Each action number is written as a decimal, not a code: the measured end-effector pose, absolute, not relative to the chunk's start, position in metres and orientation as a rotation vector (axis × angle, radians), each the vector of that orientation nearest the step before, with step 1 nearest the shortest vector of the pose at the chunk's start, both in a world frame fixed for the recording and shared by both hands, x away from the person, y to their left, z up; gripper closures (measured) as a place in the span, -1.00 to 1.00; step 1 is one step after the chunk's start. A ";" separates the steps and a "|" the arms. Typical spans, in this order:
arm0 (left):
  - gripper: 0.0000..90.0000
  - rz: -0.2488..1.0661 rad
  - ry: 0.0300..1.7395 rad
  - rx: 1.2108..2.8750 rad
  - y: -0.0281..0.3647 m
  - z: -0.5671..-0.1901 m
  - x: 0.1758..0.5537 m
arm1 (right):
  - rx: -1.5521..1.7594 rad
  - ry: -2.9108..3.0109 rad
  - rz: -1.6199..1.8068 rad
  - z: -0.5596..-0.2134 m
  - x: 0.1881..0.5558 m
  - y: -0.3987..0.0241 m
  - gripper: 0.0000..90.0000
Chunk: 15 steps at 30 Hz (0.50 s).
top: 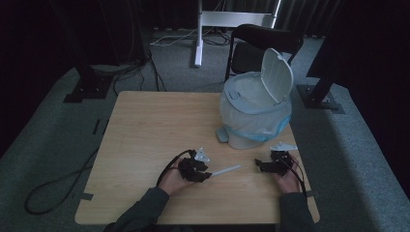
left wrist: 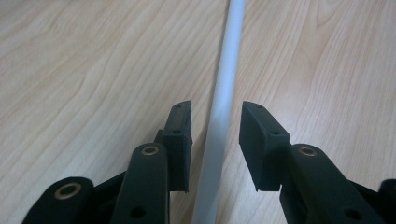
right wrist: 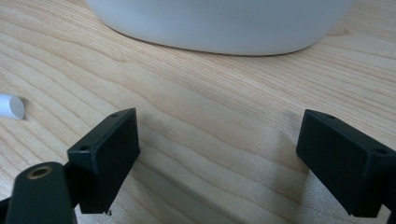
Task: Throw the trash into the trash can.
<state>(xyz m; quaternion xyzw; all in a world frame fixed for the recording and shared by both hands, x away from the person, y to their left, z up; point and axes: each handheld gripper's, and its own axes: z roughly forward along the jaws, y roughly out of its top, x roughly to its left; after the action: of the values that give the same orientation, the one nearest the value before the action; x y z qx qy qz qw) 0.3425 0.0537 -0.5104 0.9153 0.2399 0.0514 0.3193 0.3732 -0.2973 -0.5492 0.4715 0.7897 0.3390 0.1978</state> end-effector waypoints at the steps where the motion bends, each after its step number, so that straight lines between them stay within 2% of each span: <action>1: 0.43 0.137 0.630 2.412 0.055 -0.511 0.342 | 1.320 2.210 0.949 -0.549 0.373 -0.297 -0.73; 15: 0.50 0.141 0.659 2.470 0.068 -0.521 0.336 | 1.320 2.210 0.948 -0.549 0.373 -0.297 -0.73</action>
<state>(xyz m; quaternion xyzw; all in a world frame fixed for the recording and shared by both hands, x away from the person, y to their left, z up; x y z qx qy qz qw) 0.3358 0.0683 -0.5209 0.9243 0.2467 0.0527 0.2865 0.3732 -0.2973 -0.5491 0.4715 0.7897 0.3389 0.1979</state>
